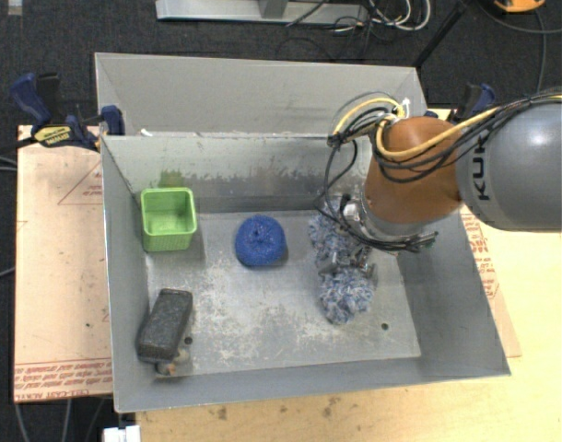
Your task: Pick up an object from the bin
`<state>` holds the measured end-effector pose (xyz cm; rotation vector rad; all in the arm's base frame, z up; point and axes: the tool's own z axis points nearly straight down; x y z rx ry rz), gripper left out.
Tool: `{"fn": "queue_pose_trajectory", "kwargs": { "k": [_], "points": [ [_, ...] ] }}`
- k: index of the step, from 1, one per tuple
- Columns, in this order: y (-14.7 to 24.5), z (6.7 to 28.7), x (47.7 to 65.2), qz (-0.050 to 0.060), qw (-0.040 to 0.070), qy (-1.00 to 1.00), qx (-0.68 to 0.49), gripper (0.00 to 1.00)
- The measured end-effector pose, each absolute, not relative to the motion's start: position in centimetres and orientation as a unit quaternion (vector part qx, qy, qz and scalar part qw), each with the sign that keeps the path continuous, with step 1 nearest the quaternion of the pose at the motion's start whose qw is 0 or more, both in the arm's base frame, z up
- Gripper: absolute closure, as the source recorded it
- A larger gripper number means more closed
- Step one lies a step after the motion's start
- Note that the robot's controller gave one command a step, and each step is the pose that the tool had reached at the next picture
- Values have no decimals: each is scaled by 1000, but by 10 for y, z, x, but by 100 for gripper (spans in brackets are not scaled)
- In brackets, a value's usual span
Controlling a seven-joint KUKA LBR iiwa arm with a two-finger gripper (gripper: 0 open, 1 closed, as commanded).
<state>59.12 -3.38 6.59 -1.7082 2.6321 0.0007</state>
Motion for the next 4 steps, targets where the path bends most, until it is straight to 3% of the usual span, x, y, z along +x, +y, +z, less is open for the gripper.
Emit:
{"fn": "queue_pose_trajectory", "kwargs": {
  "k": [2,4],
  "points": [
    [-33,95,588,4,-3,837,-548,100],
    [-34,125,592,-1,3,837,-547,100]
  ]
}}
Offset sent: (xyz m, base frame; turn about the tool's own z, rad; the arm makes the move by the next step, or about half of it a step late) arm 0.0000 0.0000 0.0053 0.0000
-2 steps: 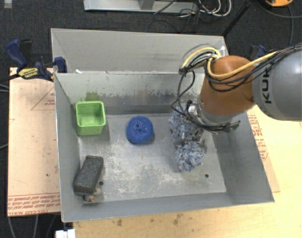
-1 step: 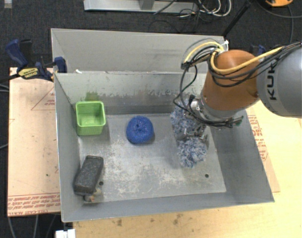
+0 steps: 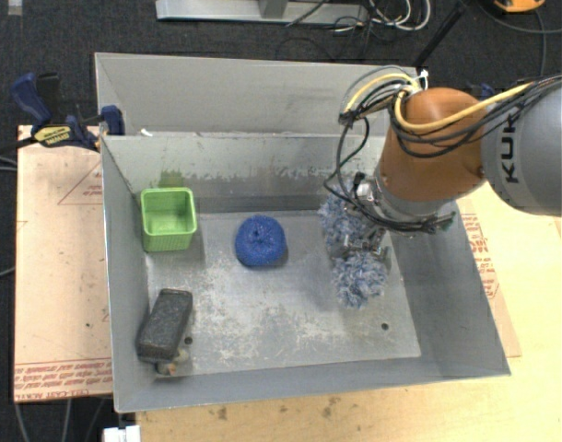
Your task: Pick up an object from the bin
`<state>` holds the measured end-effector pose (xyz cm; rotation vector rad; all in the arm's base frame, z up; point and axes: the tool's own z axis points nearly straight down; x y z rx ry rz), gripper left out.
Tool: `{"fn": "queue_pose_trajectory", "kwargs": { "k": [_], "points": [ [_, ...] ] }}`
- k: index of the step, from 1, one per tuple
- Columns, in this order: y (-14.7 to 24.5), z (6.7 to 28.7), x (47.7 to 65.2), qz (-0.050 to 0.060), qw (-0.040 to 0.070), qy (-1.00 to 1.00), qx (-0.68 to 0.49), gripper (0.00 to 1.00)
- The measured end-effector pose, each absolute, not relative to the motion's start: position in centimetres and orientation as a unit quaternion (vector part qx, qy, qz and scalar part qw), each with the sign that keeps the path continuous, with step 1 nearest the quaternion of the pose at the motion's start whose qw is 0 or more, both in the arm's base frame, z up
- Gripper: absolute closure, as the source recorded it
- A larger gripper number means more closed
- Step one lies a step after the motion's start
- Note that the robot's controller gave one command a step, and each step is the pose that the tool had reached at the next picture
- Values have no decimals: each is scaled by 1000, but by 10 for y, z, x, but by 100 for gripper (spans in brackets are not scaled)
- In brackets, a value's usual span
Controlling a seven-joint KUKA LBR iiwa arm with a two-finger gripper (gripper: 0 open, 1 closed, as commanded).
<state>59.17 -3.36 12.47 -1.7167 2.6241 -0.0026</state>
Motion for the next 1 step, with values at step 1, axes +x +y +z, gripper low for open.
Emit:
{"fn": "queue_pose_trajectory", "kwargs": {
  "k": [1],
  "points": [
    [-33,133,590,1,0,837,-547,100]
  ]
}}
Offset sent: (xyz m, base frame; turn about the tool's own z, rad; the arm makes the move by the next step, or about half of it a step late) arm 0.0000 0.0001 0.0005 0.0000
